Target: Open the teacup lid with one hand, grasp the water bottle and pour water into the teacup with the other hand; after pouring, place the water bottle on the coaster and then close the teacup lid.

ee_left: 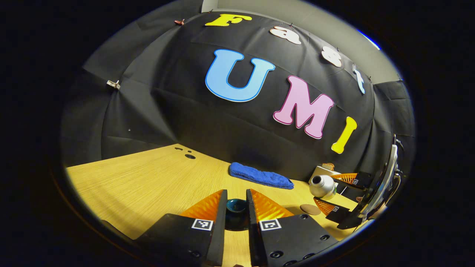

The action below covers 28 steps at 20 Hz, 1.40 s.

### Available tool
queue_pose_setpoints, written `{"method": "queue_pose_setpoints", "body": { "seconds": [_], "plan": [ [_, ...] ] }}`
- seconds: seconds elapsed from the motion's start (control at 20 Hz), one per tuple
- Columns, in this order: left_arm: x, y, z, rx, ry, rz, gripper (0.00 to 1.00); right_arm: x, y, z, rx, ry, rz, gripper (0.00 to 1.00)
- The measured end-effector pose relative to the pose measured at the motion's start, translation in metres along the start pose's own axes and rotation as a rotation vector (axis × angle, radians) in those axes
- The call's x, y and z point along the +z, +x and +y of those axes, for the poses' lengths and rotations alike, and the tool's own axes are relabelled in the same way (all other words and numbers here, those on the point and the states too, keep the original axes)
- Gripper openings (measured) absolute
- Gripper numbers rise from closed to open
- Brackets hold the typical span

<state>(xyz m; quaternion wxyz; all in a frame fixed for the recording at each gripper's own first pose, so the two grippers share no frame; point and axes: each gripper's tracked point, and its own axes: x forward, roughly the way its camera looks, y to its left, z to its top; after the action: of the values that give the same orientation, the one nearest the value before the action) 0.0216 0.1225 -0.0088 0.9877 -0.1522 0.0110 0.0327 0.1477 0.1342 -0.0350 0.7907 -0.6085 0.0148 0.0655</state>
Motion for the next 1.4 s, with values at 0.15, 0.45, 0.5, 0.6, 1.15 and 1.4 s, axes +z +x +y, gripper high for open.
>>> {"method": "queue_pose_setpoints", "body": {
  "seconds": [0.15, 0.45, 0.5, 0.6, 1.15, 1.4],
  "plan": [
    [0.001, 0.000, 0.003, 0.001, -0.011, 0.001, 0.31, 0.007, -0.001, 0.005, 0.002, -0.103, -0.014, 0.76],
    [-0.001, 0.001, 0.002, -0.009, -0.023, 0.008, 0.31, 0.015, 0.012, 0.017, 0.011, -0.287, -0.011, 0.79],
    [-0.003, 0.001, 0.002, -0.011, -0.024, 0.009, 0.31, 0.016, 0.011, 0.019, 0.013, -0.311, -0.013, 0.79],
    [-0.002, 0.001, 0.003, -0.009, -0.023, 0.008, 0.31, 0.019, 0.010, 0.022, 0.016, -0.354, -0.022, 0.79],
    [-0.002, 0.000, 0.009, -0.001, -0.031, 0.012, 0.31, 0.019, 0.023, 0.020, 0.025, -0.529, -0.023, 0.79],
    [-0.002, 0.000, 0.011, 0.003, -0.034, 0.012, 0.31, 0.019, 0.023, 0.016, 0.018, -0.575, -0.027, 0.79]
  ]
}}
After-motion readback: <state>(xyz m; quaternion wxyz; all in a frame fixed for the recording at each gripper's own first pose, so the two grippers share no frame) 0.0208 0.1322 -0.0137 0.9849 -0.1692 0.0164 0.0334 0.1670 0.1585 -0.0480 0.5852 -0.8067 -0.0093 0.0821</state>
